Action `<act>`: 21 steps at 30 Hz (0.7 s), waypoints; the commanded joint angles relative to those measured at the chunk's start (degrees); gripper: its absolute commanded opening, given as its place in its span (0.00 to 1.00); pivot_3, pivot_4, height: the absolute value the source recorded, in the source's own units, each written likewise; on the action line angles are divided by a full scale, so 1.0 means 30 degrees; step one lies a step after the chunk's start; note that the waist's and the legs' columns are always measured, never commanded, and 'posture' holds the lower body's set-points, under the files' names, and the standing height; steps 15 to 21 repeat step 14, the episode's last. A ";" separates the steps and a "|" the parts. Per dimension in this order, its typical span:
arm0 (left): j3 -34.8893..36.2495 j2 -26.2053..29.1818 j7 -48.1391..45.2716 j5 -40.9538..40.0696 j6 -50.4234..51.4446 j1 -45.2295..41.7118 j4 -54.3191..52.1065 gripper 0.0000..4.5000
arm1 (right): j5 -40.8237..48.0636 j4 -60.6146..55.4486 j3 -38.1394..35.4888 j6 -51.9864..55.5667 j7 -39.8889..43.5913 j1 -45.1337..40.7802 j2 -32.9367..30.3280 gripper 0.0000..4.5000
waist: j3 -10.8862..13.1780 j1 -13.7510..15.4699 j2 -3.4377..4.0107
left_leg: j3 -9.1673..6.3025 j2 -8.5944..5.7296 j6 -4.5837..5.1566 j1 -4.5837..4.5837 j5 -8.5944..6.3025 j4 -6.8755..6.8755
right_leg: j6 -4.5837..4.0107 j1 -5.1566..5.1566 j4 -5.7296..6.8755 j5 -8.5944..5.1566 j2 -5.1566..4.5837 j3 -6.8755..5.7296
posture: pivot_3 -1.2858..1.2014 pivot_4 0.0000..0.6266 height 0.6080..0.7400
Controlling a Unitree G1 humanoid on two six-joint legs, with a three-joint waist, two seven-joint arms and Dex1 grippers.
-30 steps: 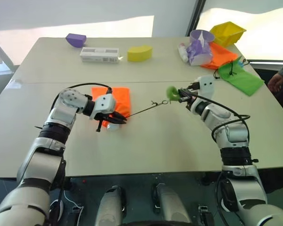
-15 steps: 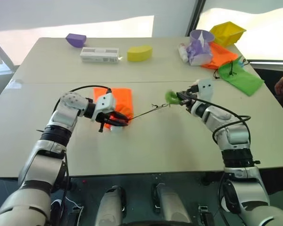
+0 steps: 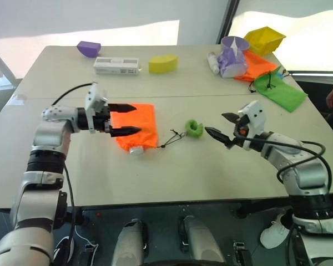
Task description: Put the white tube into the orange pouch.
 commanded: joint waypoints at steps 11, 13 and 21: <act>0.5802 0.0887 0.7771 -0.2003 0.2498 0.9401 -0.7818 1.00 | 0.1366 -0.5523 -0.0226 -0.1415 0.3706 0.5310 -0.1836 0.99 | 0.0003 0.0036 -0.0004 | 0.0017 0.0041 -0.0015 0.0249 -0.0009 0.0002 | -0.0084 0.0216 -0.0008 -0.0044 -0.0074 -0.0005 | 0.52 0.24 1.00; 0.6134 0.0736 0.8293 -0.2086 0.2516 1.0569 -0.8196 1.00 | 0.1102 -0.5063 -0.0118 -0.1568 0.3595 0.5335 -0.1818 0.99 | 0.0002 0.0048 -0.0003 | 0.0008 0.0058 -0.0038 0.0318 -0.0026 -0.0022 | -0.0121 0.0304 -0.0096 -0.0024 -0.0107 -0.0016 | 0.52 0.24 1.00; 0.6136 0.0643 0.8548 -0.1727 0.1932 1.1157 -0.8290 1.00 | 0.0804 -0.4829 0.0075 -0.1749 0.3611 0.5324 -0.1869 0.99 | 0.0002 0.0048 -0.0003 | 0.0009 0.0065 -0.0076 0.0311 -0.0048 -0.0037 | -0.0130 0.0300 -0.0133 -0.0017 -0.0118 -0.0025 | 0.52 0.24 1.00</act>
